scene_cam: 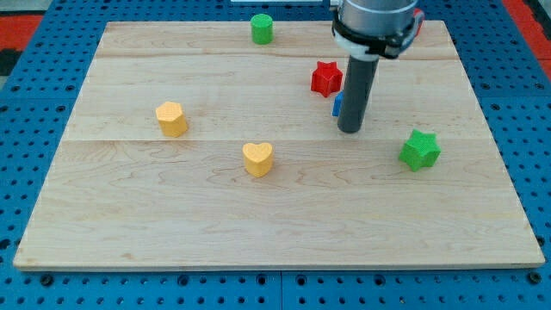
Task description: Move the red star towards right
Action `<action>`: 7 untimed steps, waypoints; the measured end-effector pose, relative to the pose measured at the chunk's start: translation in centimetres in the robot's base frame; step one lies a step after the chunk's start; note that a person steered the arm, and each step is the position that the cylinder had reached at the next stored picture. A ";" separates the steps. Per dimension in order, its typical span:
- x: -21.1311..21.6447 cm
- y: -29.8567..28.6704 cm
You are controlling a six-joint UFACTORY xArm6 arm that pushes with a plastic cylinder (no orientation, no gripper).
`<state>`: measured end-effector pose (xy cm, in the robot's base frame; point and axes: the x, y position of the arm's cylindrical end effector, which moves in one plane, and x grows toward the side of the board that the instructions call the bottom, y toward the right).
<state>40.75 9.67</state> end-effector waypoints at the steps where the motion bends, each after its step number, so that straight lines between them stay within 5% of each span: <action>1: -3.2 0.0; 4: -3.8 2.9; 7: -6.4 -2.9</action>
<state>34.38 6.75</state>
